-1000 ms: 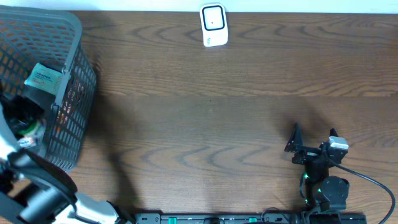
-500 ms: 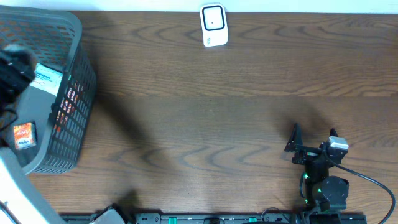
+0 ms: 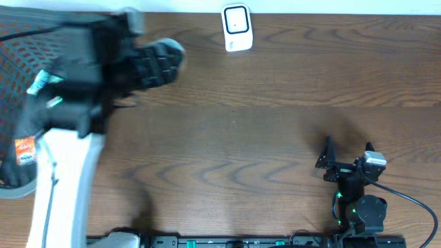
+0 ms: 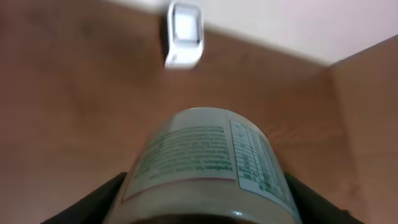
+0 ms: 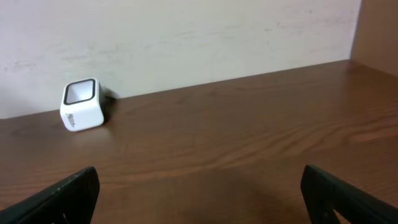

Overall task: Scan the item barcode
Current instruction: 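Carry the jar with the left gripper to the white scanner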

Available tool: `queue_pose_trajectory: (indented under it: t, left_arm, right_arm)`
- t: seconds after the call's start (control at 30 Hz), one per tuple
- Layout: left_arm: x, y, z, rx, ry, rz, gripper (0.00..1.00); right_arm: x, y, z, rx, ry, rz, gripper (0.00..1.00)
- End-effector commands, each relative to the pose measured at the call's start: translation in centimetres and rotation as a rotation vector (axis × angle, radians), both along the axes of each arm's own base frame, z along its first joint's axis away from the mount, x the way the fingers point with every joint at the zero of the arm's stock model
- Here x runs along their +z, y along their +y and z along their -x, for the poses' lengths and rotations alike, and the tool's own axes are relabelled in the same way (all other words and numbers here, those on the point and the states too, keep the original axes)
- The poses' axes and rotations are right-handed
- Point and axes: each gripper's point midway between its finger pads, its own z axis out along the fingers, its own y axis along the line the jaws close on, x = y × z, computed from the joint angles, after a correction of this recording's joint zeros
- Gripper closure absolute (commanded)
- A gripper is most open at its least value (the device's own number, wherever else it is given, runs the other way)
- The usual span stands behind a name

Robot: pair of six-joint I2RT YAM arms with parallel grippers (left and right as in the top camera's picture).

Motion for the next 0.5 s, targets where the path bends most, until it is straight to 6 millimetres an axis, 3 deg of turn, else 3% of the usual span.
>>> queue_pose_trajectory:
  t: [0.0, 0.3, 0.33, 0.47]
  left_arm:
    - [-5.7, -1.5, -1.7, 0.197, 0.183, -0.067, 0.32]
    - [-16.5, -5.5, -3.1, 0.432, 0.436, -0.173, 0.32]
    - [-18.4, -6.0, -3.2, 0.452, 0.464, -0.207, 0.31]
    - [-22.3, -7.0, -2.9, 0.484, 0.541, -0.253, 0.32]
  right_arm:
    - [0.0, -0.4, 0.1, -0.018, 0.002, 0.011, 0.01]
    - [0.0, -0.4, 0.1, -0.018, 0.002, 0.011, 0.01]
    - [0.0, -0.4, 0.1, -0.018, 0.002, 0.011, 0.01]
    - [0.0, -0.4, 0.1, -0.018, 0.002, 0.011, 0.01]
